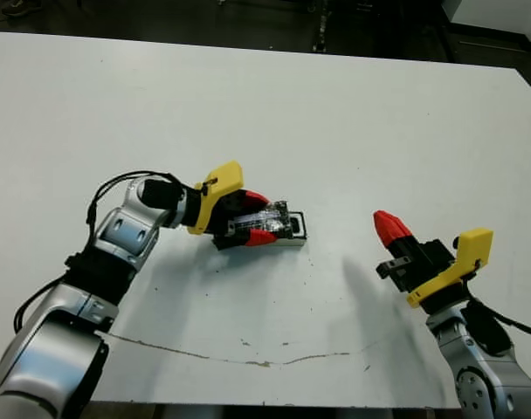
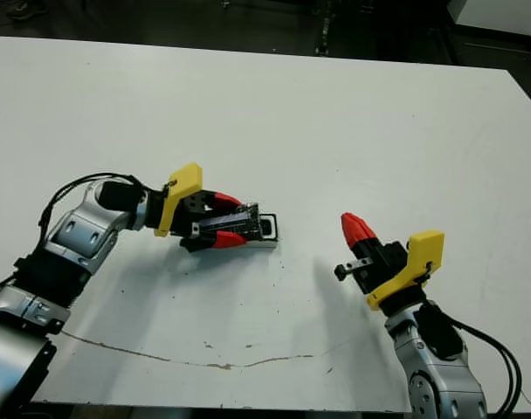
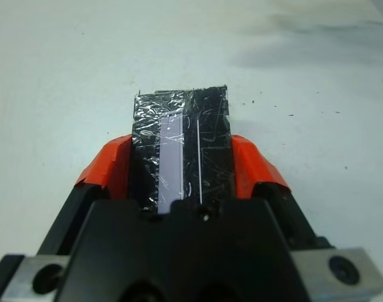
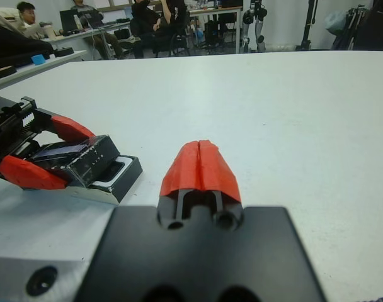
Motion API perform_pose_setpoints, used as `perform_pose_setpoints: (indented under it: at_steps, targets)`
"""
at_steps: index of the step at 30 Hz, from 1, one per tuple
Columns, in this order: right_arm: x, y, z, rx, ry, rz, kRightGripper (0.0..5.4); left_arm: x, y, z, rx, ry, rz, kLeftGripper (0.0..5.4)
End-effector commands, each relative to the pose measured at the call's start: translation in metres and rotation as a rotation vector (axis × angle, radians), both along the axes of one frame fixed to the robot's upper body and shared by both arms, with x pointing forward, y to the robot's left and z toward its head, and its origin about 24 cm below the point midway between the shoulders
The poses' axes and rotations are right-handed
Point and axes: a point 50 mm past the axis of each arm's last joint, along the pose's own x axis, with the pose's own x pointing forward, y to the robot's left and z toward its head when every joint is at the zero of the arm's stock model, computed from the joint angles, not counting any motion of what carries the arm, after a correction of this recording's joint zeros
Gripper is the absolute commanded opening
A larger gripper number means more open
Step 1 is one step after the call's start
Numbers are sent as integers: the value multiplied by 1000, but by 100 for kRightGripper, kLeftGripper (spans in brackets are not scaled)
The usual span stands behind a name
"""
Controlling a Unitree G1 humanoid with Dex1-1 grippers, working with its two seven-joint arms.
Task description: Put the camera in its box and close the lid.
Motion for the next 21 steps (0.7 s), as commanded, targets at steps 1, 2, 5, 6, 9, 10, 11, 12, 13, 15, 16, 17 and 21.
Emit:
perform_pose_setpoints:
  at_steps: [1, 2, 5, 6, 9, 10, 11, 12, 13, 15, 16, 17, 21]
  targets:
    - [-1, -3, -2, -7, 19, -16, 0, -15, -16, -32, 26, 111, -54, 315]
    - [-1, -3, -2, -4, 20, -16, 0, -15, -17, -33, 25, 113, -54, 315]
    - [-1, -3, -2, -3, 18, -15, 0, -16, -19, -34, 22, 125, -56, 315]
    - [-1, -3, -2, -7, 18, -14, 0, -16, -20, -35, 21, 129, -54, 315]
    - [-1, -3, -3, -3, 21, -10, 0, -16, -22, -36, 26, 121, -51, 315]
    - [-2, -4, -3, 0, 22, -9, 0, -16, -22, -36, 30, 116, -52, 315]
    - [-2, -4, -3, -2, 21, -8, 0, -16, -23, -36, 29, 112, -55, 315]
    - [-2, -4, -3, -4, 22, -10, 0, -16, -24, -37, 27, 113, -56, 315]
    - [-2, -4, -3, -4, 22, -10, 0, -16, -25, -37, 24, 112, -58, 315]
    - [-2, -4, -4, -4, 26, -12, 0, -15, -27, -38, 32, 101, -66, 315]
    - [-2, -4, -4, -7, 25, -12, 0, -14, -28, -39, 36, 98, -71, 315]
    - [-2, -4, -4, -7, 26, -12, 0, -14, -29, -39, 41, 104, -68, 315]
    - [-2, -4, -5, -3, 28, -15, 0, -12, -35, -43, 48, 133, -69, 315]
